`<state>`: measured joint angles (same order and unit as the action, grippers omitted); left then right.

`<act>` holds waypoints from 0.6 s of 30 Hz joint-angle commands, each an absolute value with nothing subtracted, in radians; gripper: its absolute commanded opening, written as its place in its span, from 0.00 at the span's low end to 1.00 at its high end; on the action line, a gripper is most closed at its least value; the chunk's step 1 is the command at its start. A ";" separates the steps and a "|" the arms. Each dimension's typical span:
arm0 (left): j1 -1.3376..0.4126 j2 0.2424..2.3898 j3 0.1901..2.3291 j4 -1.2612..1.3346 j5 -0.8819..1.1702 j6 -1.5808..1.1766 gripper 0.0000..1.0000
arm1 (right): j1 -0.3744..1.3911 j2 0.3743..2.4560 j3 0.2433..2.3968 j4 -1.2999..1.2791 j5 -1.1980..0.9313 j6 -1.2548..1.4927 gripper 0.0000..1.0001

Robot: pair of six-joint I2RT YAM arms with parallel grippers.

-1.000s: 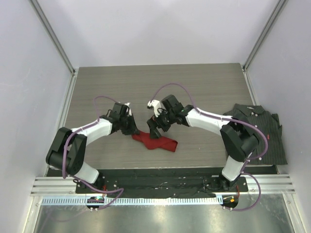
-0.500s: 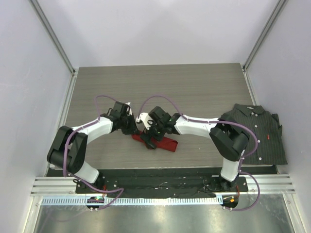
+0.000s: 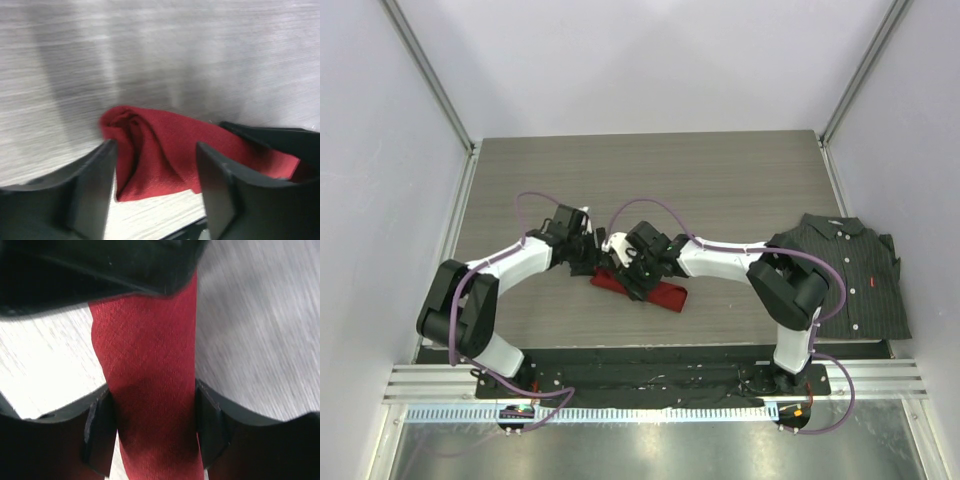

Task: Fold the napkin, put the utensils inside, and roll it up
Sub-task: Roll the napkin with the utensil

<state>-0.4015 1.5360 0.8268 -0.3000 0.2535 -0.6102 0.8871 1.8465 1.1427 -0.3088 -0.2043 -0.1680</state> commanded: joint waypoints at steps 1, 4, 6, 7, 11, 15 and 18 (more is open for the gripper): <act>-0.381 1.462 0.923 -0.370 0.167 -0.586 0.77 | 0.882 1.855 1.117 -0.318 -0.114 -0.088 0.61; -0.324 1.427 0.971 -0.431 0.124 -0.575 0.87 | 0.838 1.835 1.088 -0.316 -0.072 -0.002 0.59; -0.293 1.410 0.983 -0.448 0.127 -0.581 0.94 | 0.810 1.812 1.069 -0.311 -0.042 0.043 0.58; -0.278 1.399 0.988 -0.469 0.130 -0.584 0.95 | 0.792 1.804 1.051 -0.313 -0.008 0.061 0.58; -0.245 1.342 1.026 -0.540 0.117 -0.559 0.98 | 0.678 1.775 1.020 -0.313 0.055 0.172 0.58; -0.241 1.296 1.091 -0.624 0.095 -0.506 1.00 | 0.548 1.760 1.008 -0.319 0.150 0.279 0.59; -0.233 1.250 1.121 -0.656 0.060 -0.470 1.00 | 0.488 1.767 1.008 -0.307 0.198 0.330 0.60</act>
<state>-0.2417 1.3273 1.0603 -0.5724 0.1089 -0.5411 0.5537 1.7687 1.0374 -0.2623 0.0490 0.2073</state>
